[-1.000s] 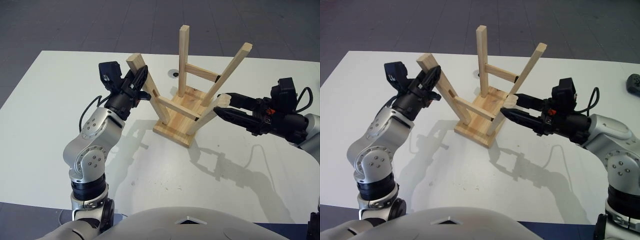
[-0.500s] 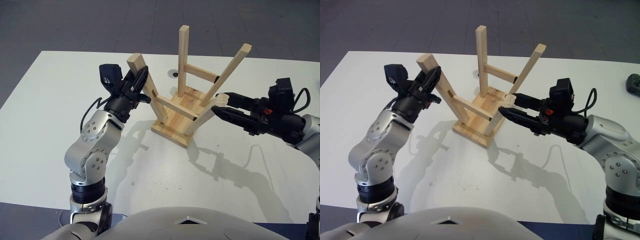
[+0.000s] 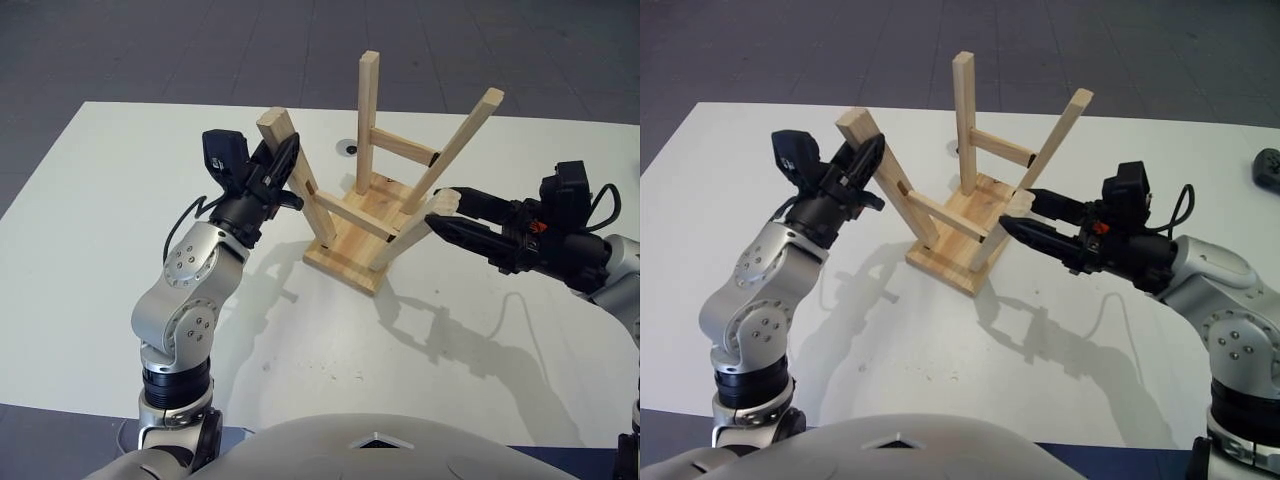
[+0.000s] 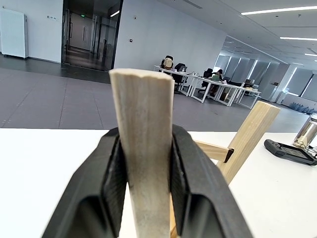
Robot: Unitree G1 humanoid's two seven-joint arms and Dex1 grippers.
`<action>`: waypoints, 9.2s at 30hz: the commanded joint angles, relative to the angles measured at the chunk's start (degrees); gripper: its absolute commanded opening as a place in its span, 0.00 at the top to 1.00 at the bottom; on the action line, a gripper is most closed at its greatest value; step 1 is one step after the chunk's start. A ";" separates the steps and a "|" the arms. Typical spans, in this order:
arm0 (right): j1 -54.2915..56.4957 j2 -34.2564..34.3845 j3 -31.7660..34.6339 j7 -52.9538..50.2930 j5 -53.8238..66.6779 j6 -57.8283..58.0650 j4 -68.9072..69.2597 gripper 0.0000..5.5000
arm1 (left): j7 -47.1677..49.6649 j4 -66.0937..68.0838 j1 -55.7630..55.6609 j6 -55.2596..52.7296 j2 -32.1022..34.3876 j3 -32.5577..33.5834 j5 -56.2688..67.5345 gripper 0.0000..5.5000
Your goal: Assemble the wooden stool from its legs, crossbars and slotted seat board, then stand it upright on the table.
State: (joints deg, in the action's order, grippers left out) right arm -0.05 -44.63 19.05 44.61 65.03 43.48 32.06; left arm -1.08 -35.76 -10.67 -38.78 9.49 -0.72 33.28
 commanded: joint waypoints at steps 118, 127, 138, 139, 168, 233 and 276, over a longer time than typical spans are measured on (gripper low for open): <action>12.22 12.98 -13.34 -34.07 9.71 -1.63 -1.29 0.02 | -7.58 21.19 -8.87 3.34 -1.70 -0.89 -0.94 0.43; 20.36 16.84 0.37 -42.12 24.51 -10.35 -6.98 0.02 | -3.02 16.90 -19.83 1.24 -0.84 11.96 8.30 0.49; 5.23 1.76 -21.21 -35.69 -17.59 -4.76 -4.89 0.02 | 0.01 17.28 -22.44 -1.34 5.44 21.80 14.37 0.19; 4.48 1.89 -23.47 -34.46 -19.74 -4.87 -3.63 0.02 | 0.45 16.79 -21.95 -1.46 5.20 21.75 14.41 0.17; -0.46 4.79 -12.18 -16.05 -26.65 -5.31 -11.05 0.02 | -28.39 -2.79 12.81 -10.85 25.52 9.52 18.03 0.03; 5.94 -5.98 -9.97 22.69 -19.87 4.25 -24.73 0.02 | -55.71 33.97 -1.76 38.74 29.55 -12.20 -23.34 0.81; 5.44 3.78 -17.43 18.15 -31.33 -9.46 -22.30 0.02 | -60.84 31.48 -2.89 16.18 28.96 -4.10 -9.32 0.02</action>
State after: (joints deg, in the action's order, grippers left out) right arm 5.18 -41.06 2.02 62.30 34.61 34.94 11.85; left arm -59.77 -6.70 -9.90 -21.29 38.58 -4.01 23.19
